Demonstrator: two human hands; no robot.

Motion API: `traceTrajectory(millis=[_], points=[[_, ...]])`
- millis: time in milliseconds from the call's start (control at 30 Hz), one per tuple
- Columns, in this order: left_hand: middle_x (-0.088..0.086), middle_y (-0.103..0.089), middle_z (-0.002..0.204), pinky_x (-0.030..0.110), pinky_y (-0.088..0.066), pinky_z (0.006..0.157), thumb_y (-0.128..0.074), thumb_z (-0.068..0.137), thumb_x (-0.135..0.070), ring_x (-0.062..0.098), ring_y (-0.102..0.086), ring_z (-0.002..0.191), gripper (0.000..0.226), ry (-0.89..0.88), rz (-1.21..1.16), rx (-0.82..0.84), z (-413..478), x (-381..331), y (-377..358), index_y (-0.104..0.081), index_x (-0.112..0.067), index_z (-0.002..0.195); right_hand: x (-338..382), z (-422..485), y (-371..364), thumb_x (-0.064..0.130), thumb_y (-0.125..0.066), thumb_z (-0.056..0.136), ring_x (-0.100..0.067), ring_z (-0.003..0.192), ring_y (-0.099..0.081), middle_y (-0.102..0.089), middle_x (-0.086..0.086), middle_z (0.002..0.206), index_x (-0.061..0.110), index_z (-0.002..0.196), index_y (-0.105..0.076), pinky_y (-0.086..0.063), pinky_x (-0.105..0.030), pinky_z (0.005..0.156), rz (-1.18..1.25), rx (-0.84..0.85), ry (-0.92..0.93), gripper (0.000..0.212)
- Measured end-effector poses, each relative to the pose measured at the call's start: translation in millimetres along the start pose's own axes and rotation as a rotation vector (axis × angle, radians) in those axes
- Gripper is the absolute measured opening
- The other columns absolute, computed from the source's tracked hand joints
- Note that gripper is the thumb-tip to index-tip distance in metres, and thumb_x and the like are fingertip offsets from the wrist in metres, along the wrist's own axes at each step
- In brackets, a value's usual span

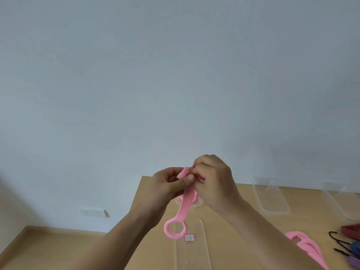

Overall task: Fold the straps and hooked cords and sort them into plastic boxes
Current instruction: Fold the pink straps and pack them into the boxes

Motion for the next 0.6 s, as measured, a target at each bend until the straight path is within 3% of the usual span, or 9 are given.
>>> traceTrajectory(millis=[133,267,367,467,600], points=[[0.004,-0.076,0.094,0.038,-0.059,0.094,-0.078,0.087,-0.036,0.025,-0.072,0.094,0.039,0.002,-0.067,0.044,-1,-4,0,-0.077,-0.008,0.114,1,-9,-6,-0.003,-0.076,0.078,-0.024,0.069,-0.057,-0.064,-0.004,0.080,0.005,0.065,-0.066,-0.048,-0.032,0.054,-0.030,-0.050,0.045,0.018],[0.007,-0.076,0.096,0.040,-0.058,0.097,-0.070,0.087,-0.012,0.023,-0.071,0.093,0.029,0.014,-0.058,0.010,2,2,7,-0.076,-0.007,0.115,2,-17,-8,0.001,-0.077,0.079,-0.024,0.078,-0.062,-0.069,-0.005,0.091,0.009,0.073,-0.074,-0.051,-0.031,0.061,-0.033,-0.010,0.031,0.010],[0.016,-0.077,0.106,0.042,-0.058,0.095,-0.075,0.079,-0.011,0.025,-0.073,0.092,0.035,0.024,-0.043,-0.058,5,4,9,-0.075,-0.007,0.114,4,-19,-6,0.008,-0.077,0.080,-0.020,0.086,-0.062,-0.069,-0.002,0.098,0.015,0.083,-0.079,-0.050,-0.026,0.068,-0.001,0.059,0.015,0.008],[0.015,-0.079,0.103,0.041,-0.058,0.091,-0.075,0.079,-0.015,0.023,-0.074,0.089,0.031,0.004,0.008,-0.067,7,5,8,-0.077,-0.011,0.110,4,-14,1,0.012,-0.071,0.082,-0.013,0.088,-0.061,-0.070,0.007,0.094,0.022,0.093,-0.078,-0.050,-0.022,0.074,0.073,0.095,-0.055,0.017],[0.010,-0.079,0.102,0.046,-0.059,0.093,-0.070,0.078,-0.016,0.029,-0.076,0.095,0.039,-0.010,0.076,-0.068,6,7,2,-0.068,-0.017,0.117,-4,-2,6,0.013,-0.069,0.084,-0.007,0.085,-0.061,-0.069,0.011,0.090,0.021,0.100,-0.073,-0.053,-0.028,0.074,0.127,0.193,-0.239,0.019]])
Point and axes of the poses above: each hand's wrist, its own z-axis towards the middle knuckle, its own y-axis out of the back of the hand, x = y × z, the point moved 1 cm from there along z, towards the middle knuckle
